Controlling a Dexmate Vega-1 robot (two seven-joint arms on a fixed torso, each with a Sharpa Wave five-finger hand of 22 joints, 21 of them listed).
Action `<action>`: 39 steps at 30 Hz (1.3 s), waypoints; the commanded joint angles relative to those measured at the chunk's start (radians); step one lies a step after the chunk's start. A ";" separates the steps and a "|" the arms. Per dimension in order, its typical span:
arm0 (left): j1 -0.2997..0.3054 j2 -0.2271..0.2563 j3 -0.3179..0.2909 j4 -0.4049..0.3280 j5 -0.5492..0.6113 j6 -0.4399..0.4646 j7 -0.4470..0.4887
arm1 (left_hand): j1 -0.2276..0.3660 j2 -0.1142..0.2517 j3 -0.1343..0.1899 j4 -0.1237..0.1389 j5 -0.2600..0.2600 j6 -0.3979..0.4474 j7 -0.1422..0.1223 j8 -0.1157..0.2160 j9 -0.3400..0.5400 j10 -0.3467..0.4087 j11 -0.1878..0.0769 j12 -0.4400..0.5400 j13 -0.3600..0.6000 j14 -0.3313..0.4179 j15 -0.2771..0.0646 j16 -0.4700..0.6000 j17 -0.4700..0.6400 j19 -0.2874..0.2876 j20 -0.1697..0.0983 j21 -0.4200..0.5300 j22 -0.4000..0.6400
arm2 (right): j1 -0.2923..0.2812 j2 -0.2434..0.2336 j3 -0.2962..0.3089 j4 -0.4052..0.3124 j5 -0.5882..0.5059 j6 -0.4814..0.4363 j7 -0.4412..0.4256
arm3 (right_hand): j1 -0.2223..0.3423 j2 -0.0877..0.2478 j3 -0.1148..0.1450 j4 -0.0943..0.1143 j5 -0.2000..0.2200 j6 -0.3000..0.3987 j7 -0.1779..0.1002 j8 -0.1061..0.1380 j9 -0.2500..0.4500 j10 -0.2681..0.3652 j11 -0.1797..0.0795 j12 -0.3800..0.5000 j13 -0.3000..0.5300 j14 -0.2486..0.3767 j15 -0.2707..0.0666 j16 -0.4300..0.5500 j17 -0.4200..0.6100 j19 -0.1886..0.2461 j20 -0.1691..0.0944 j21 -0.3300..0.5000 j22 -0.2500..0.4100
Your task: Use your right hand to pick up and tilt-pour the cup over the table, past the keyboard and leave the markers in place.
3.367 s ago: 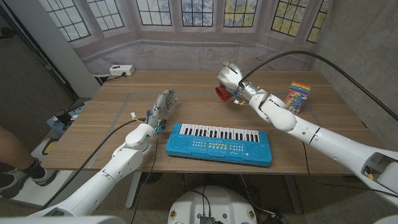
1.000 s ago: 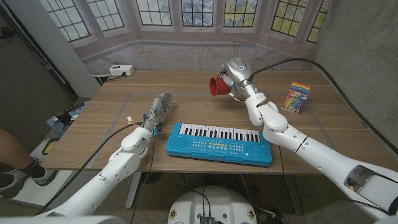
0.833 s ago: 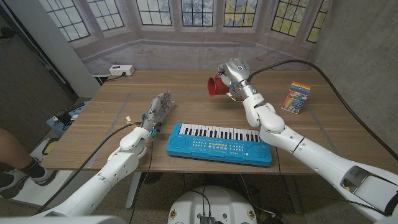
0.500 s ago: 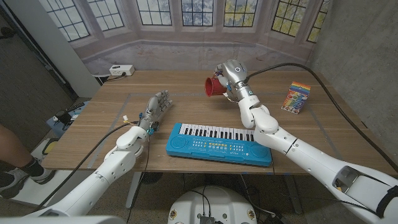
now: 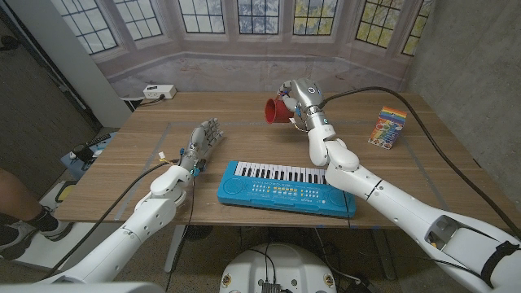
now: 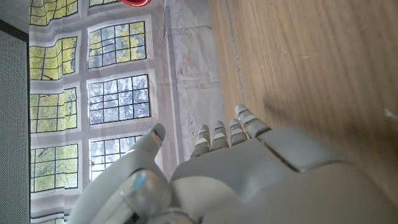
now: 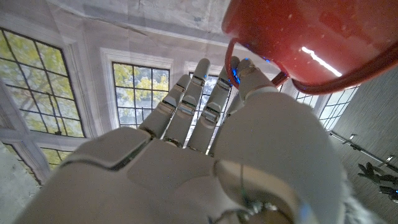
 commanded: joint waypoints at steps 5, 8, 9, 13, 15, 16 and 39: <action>0.039 0.001 -0.006 -0.044 -0.005 0.007 0.031 | -0.011 -0.002 0.007 0.001 0.001 0.004 0.006 -0.001 0.003 0.005 0.005 -0.001 0.006 0.010 0.004 -0.004 0.001 0.005 0.003 -0.001 0.003 | -0.017 0.054 0.029 0.009 0.171 0.015 -0.050 | -0.003 -0.006 -0.002 -0.001 0.006 0.003 0.010 0.000 0.002 0.005 0.002 -0.001 0.004 0.008 -0.136 -0.001 0.006 0.007 -0.124 -0.004 0.001; 0.043 0.000 -0.007 -0.047 -0.006 0.005 0.033 | -0.011 -0.002 0.007 0.002 0.001 0.004 0.006 -0.001 0.003 0.004 0.005 -0.001 0.006 0.010 0.004 -0.004 0.001 0.005 0.003 -0.001 0.003 | -0.013 0.059 0.027 0.010 0.193 0.020 -0.047 | -0.003 -0.006 -0.003 0.000 0.007 0.002 0.012 -0.001 0.002 0.006 0.003 -0.002 0.003 0.008 -0.135 0.000 0.008 0.007 -0.123 -0.004 0.001; 0.044 0.000 -0.008 -0.047 -0.007 0.004 0.032 | -0.011 -0.002 0.007 0.001 0.001 0.005 0.006 -0.001 0.003 0.004 0.005 -0.001 0.006 0.010 0.004 -0.004 0.001 0.005 0.004 -0.001 0.003 | -0.011 0.061 0.026 0.010 0.196 0.018 -0.047 | -0.003 -0.006 -0.003 0.000 0.007 0.002 0.012 -0.001 0.002 0.006 0.003 -0.002 0.003 0.008 -0.135 0.000 0.008 0.006 -0.123 -0.004 0.001; 0.043 -0.001 -0.008 -0.043 -0.011 0.002 0.026 | -0.011 -0.002 0.007 0.001 0.001 0.005 0.006 -0.001 0.003 0.004 0.005 -0.001 0.006 0.011 0.005 -0.004 0.001 0.005 0.004 -0.001 0.003 | -0.007 0.074 0.027 0.011 0.223 0.014 -0.051 | -0.002 -0.005 -0.004 -0.001 0.007 0.003 0.013 -0.001 0.003 0.006 0.002 -0.002 0.003 0.007 -0.136 0.000 0.010 0.006 -0.122 -0.004 0.001; 0.040 -0.002 -0.008 -0.039 -0.011 0.001 0.024 | -0.012 -0.002 0.007 0.001 0.001 0.005 0.006 -0.001 0.003 0.004 0.005 -0.001 0.006 0.010 0.005 -0.004 0.001 0.005 0.003 -0.001 0.003 | -0.005 0.080 0.027 0.011 0.233 0.009 -0.053 | -0.001 -0.005 -0.005 -0.001 0.008 0.002 0.014 -0.001 0.003 0.005 0.003 -0.003 0.003 0.007 -0.136 0.000 0.011 0.007 -0.121 -0.003 0.002; 0.038 -0.003 -0.008 -0.036 -0.012 0.000 0.021 | -0.012 -0.002 0.007 0.001 0.001 0.005 0.007 -0.001 0.003 0.004 0.005 -0.001 0.006 0.010 0.005 -0.004 0.001 0.005 0.004 -0.001 0.003 | -0.004 0.083 0.027 0.012 0.240 0.010 -0.054 | -0.001 -0.005 -0.005 -0.001 0.008 0.002 0.015 -0.002 0.003 0.005 0.002 -0.002 0.004 0.007 -0.136 0.000 0.011 0.007 -0.121 -0.003 0.002; 0.029 -0.009 -0.002 -0.025 -0.022 -0.003 -0.008 | -0.014 -0.003 0.007 0.001 0.001 0.006 0.006 -0.001 0.003 0.004 0.006 -0.001 0.006 0.011 0.005 -0.004 0.001 0.006 0.004 -0.001 0.003 | -0.019 0.133 0.036 0.030 0.370 0.033 -0.116 | -0.001 -0.002 -0.011 -0.001 0.013 0.002 0.021 -0.005 0.004 0.005 0.009 -0.003 0.006 0.007 -0.133 0.004 0.022 0.007 -0.115 -0.003 0.002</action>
